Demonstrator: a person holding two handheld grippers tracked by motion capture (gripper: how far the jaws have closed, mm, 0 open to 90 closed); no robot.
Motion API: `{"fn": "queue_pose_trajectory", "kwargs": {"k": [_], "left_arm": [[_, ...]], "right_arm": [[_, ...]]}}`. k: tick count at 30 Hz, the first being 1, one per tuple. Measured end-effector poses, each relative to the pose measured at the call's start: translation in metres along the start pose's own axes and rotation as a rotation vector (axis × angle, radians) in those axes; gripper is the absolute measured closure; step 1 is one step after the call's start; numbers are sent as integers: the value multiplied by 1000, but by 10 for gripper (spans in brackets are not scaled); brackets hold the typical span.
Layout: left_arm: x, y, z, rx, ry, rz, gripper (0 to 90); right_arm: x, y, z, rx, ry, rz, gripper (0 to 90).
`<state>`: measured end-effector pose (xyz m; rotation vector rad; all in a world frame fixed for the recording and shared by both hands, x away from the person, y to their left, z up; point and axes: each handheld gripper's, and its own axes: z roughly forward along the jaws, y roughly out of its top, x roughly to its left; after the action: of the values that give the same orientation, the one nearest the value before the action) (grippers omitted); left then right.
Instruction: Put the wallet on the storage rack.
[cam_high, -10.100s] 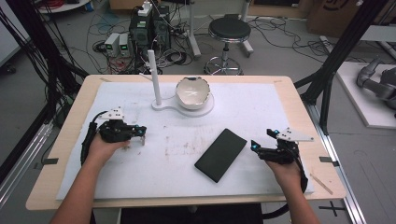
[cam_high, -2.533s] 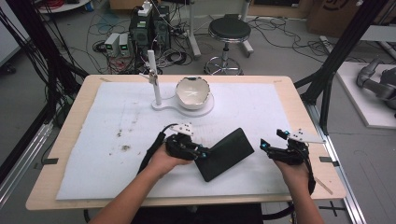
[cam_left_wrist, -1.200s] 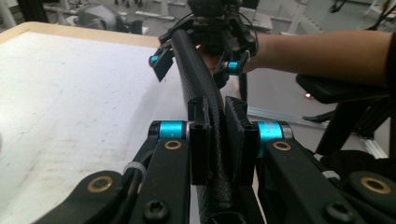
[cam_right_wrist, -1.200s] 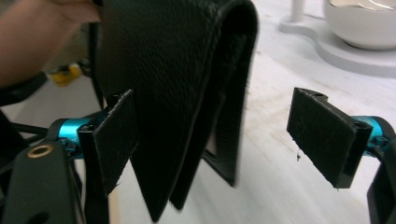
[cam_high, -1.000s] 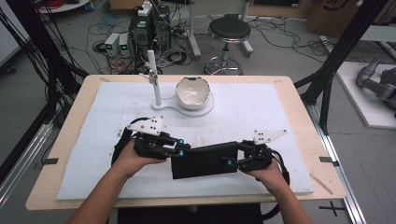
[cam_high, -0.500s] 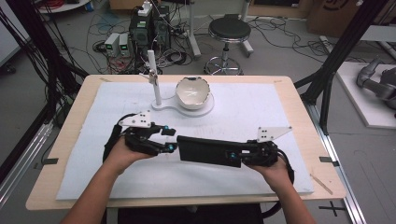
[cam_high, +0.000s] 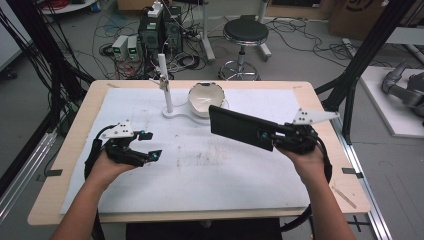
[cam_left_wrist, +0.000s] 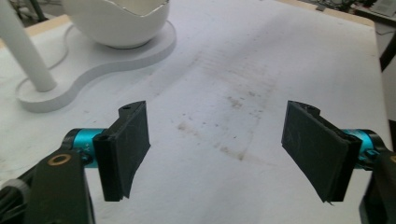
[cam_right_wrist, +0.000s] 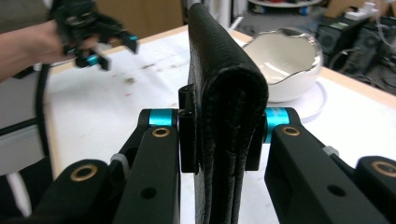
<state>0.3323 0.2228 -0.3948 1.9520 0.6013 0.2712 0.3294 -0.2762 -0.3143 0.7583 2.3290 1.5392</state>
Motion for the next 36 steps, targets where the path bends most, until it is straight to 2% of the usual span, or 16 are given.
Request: {"fn": "queue_pose_trajectory", "kwargs": {"k": [1,4,5,6,10,12,14,15,18,19,21,24,30,32,36], "left_arm": [[0,-1,-1,1,3,6,219],[1,-3,-4,-8,26,19,213],[1,-3,-4,-8,26,19,213],[1,-3,-4,-11,29,16,212],[1,-4,1,-10,20,11,212],[0,-4,2,-11,21,10,212],[-1,-3,4,-8,18,21,212],[-1,-3,4,-8,18,21,212],[-2,-2,4,-16,13,18,212],[-2,-1,4,-19,12,19,212],[-1,-1,4,-18,10,22,212],[-1,-1,4,-17,6,24,212],[-2,-1,5,-22,1,23,212],[-3,-1,6,-23,0,22,212],[-3,0,7,-18,-3,27,212]], "right_arm": [[-6,17,9,43,-27,-21,747],[-14,37,23,94,-52,-43,747],[-14,37,23,94,-52,-43,747],[-18,51,33,120,-68,-57,747],[-26,76,53,183,-95,-54,746],[-27,80,57,197,-101,-50,747],[-35,95,76,249,-132,-55,746],[-35,95,76,249,-132,-55,746],[-42,105,92,288,-143,-56,746],[-47,110,102,313,-146,-58,746],[-48,112,106,326,-148,-57,746],[-51,119,124,364,-154,-35,745],[-54,117,140,407,-146,-37,745],[-57,114,147,438,-155,-30,745],[-63,111,155,444,-160,-7,744]]}}
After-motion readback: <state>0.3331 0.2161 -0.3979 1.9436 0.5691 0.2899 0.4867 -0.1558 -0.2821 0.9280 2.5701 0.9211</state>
